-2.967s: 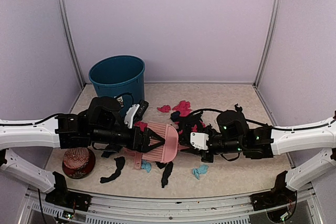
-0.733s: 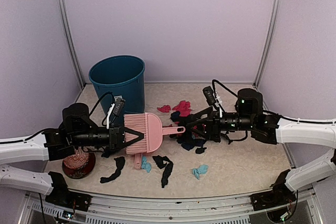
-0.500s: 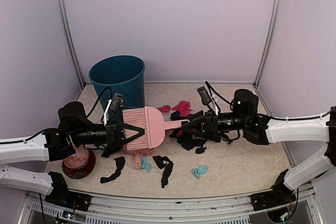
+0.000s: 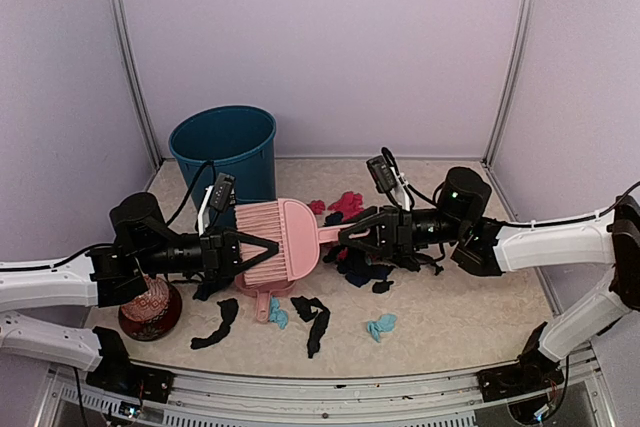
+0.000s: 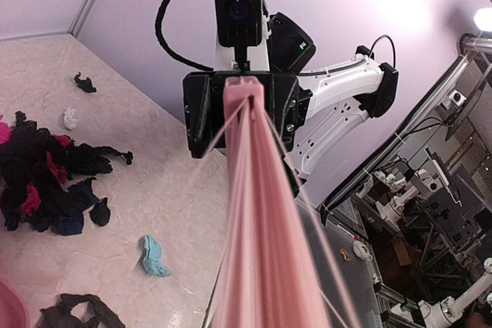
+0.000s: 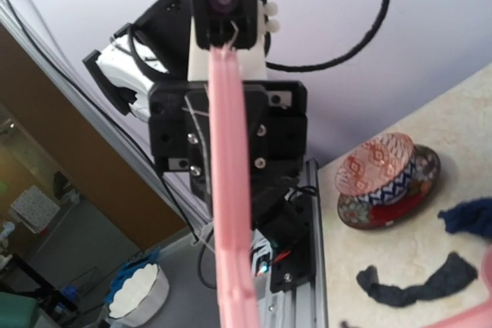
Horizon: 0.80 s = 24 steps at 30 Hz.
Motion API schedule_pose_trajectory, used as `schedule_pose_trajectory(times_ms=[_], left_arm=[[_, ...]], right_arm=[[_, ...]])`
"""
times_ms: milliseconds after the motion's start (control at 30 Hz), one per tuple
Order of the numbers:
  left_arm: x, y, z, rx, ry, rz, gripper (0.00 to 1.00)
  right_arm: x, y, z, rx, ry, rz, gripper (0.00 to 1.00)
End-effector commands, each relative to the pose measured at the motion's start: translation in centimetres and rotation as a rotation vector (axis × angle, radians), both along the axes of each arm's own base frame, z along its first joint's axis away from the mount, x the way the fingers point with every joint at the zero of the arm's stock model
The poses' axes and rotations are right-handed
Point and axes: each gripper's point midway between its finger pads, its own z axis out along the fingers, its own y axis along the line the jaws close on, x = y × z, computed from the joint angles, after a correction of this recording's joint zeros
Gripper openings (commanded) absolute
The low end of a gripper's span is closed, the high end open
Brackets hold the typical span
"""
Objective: Sweep away the paper scraps from the table
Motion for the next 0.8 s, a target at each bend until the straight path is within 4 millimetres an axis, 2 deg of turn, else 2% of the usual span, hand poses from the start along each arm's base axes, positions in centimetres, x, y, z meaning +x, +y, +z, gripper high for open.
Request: schedule_pose_trajectory(times_ms=[0, 667, 767], left_arm=[[-0.46, 0.01, 0.86, -0.037, -0.032, -0.017, 0.00], [-0.09, 0.20, 0.40, -0.017, -0.036, 0.016, 0.00], [-0.05, 0.25, 0.38, -0.018, -0.039, 0.021, 0.00]], right_arm=[[-0.68, 0.45, 1.76, 0.051, -0.017, 0.045, 0.46], [-0.63, 0.61, 1.77, 0.058, -0.001, 0.029, 0.12], [-0.62, 0.60, 1.86, 0.063, 0.004, 0.029, 0.00]])
